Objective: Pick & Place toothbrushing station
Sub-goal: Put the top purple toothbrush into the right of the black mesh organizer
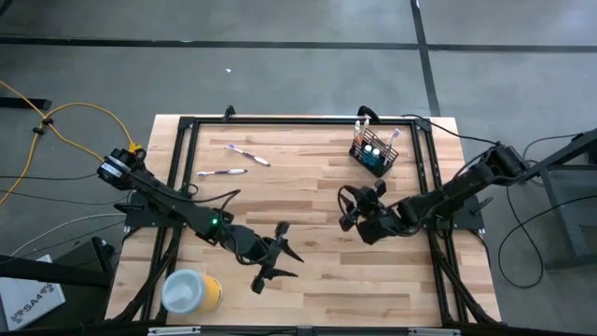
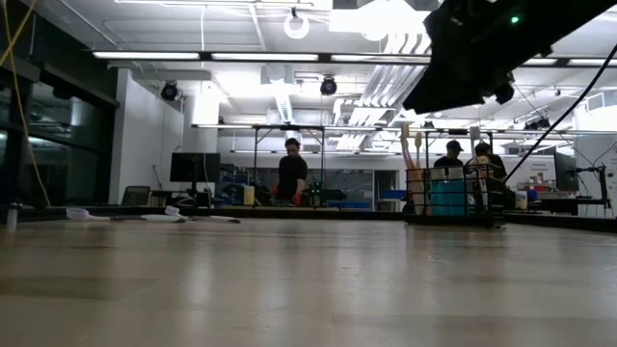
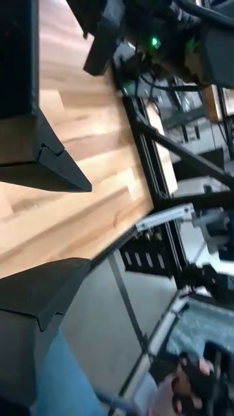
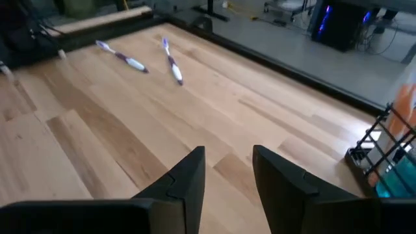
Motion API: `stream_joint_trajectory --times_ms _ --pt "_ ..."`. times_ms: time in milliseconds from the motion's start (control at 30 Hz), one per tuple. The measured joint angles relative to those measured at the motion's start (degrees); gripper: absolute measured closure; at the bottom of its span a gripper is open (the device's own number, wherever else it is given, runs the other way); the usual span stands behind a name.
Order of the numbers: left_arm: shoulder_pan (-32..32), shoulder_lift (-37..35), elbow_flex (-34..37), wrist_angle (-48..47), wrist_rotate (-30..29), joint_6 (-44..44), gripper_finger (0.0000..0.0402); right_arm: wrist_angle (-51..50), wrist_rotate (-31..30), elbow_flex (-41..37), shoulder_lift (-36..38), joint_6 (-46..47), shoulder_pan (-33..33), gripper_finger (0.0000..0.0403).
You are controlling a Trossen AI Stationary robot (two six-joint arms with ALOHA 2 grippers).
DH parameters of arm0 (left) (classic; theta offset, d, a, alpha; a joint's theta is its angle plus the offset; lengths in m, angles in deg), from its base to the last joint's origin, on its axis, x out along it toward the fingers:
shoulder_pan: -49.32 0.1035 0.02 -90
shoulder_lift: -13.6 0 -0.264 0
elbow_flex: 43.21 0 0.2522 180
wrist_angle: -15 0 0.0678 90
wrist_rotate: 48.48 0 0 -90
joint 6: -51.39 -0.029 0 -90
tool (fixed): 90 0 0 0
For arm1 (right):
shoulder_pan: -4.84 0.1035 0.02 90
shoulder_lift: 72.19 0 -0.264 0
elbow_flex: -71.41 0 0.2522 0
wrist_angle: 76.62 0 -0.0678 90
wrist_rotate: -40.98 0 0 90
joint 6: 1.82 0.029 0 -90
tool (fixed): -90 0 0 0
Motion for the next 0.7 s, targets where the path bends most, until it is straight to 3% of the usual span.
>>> stream_joint_trajectory --times_ms 200,367,700 --pt "1.3 0.0 0.0 -3.1 -4.3 3.3 0.0232 2.2 4.9 0.0 0.0 -1.7 -2.4 0.0283" --pt "4.0 0.0 0.0 -6.6 -5.7 6.9 0.0232 2.0 5.0 0.0 0.0 -1.7 -1.8 0.0283" --pt "14.1 -2.4 0.0 -21.2 -16.3 6.9 0.0232 2.0 5.1 0.0 0.0 -1.7 -0.3 0.0283"
